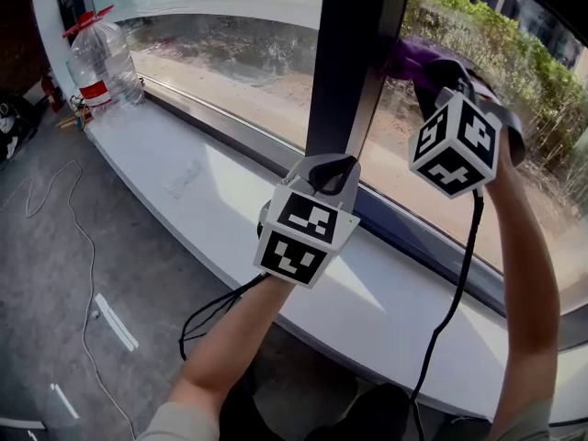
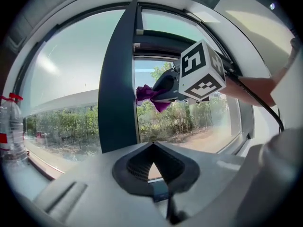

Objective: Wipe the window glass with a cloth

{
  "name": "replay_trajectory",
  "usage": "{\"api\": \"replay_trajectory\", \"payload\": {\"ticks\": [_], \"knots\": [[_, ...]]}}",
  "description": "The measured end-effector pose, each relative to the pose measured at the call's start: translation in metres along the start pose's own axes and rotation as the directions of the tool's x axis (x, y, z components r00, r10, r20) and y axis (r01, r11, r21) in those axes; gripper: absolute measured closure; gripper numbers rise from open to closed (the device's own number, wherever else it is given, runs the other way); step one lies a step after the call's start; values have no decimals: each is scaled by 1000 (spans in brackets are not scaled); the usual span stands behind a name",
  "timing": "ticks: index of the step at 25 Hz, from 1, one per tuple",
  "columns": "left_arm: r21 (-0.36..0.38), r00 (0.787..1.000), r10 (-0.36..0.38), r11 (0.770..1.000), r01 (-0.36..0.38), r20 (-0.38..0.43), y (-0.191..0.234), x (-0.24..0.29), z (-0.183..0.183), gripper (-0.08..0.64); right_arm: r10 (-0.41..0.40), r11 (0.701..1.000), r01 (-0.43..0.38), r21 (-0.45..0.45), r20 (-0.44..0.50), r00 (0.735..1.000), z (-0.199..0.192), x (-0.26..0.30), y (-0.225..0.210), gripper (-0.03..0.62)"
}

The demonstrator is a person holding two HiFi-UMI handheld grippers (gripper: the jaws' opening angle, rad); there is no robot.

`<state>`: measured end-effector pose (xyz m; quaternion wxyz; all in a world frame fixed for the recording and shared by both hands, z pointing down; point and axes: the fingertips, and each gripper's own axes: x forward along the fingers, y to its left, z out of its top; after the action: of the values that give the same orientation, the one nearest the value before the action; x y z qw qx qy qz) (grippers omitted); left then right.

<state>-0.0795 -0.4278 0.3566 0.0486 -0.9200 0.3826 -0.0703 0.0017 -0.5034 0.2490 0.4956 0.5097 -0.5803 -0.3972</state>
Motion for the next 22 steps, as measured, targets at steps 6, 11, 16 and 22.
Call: {"api": "replay_trajectory", "payload": {"ticks": [6,11,16,22], "knots": [[-55,995,19,998,-24,-100,-6,-9,-53,558,122,989,-121,86,-1,993,-26,18,98,489],[-106,990,13,994,-28,-139,-15,-10,-86,560,214,973,-210,92,-34,976,-47,37,188,489],[-109,985,7,994,-26,-175,-19,-6,-106,559,275,954,-265,142,-54,960,-54,50,233,489],[-122,982,3,992,-27,-191,-14,-6,-117,559,355,928,-345,140,-61,933,-53,62,274,489]]}}
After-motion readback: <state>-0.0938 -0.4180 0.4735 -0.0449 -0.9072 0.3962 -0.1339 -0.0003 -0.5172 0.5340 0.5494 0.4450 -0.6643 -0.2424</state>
